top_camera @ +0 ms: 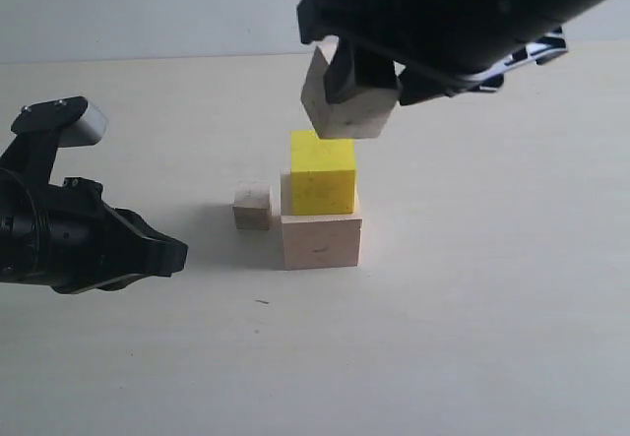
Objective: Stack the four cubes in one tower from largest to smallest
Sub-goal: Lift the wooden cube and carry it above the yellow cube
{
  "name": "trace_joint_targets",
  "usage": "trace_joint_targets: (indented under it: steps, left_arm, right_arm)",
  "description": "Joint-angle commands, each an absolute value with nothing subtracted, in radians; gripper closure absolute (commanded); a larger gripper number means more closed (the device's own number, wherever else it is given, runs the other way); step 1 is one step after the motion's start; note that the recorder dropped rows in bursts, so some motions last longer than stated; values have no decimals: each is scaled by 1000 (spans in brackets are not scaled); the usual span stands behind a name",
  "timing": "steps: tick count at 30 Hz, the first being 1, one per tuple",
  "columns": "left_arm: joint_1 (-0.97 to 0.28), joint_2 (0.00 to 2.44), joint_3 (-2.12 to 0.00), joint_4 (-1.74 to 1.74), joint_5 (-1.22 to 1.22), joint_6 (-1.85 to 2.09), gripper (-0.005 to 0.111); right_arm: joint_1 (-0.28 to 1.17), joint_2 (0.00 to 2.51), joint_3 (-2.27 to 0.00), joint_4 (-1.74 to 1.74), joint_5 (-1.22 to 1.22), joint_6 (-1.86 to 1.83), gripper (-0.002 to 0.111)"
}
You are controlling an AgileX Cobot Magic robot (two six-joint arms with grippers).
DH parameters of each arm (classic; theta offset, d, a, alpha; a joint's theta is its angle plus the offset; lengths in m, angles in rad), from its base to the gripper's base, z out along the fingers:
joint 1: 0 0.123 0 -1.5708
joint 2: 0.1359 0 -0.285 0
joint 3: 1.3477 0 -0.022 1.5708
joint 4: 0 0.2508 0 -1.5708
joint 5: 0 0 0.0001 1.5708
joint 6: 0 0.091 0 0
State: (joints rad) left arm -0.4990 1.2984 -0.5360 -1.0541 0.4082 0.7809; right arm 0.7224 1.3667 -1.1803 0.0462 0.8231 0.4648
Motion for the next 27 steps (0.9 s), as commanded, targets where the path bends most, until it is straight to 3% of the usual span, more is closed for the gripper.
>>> trace_joint_targets:
  steps: [1,13,27]
  left_arm:
    - [-499,1290,-535,-1061,412,781,107]
    - [-499,1290,-535,-1063,412,781,107]
    - [-499,1290,-535,-1084,412,781,107]
  right_arm:
    - [763,1440,-1305,-40,913,509,108]
    - [785,1612,-1481,-102,1000,679,108]
    - [790,1678,-1497,-184,1048,762,108]
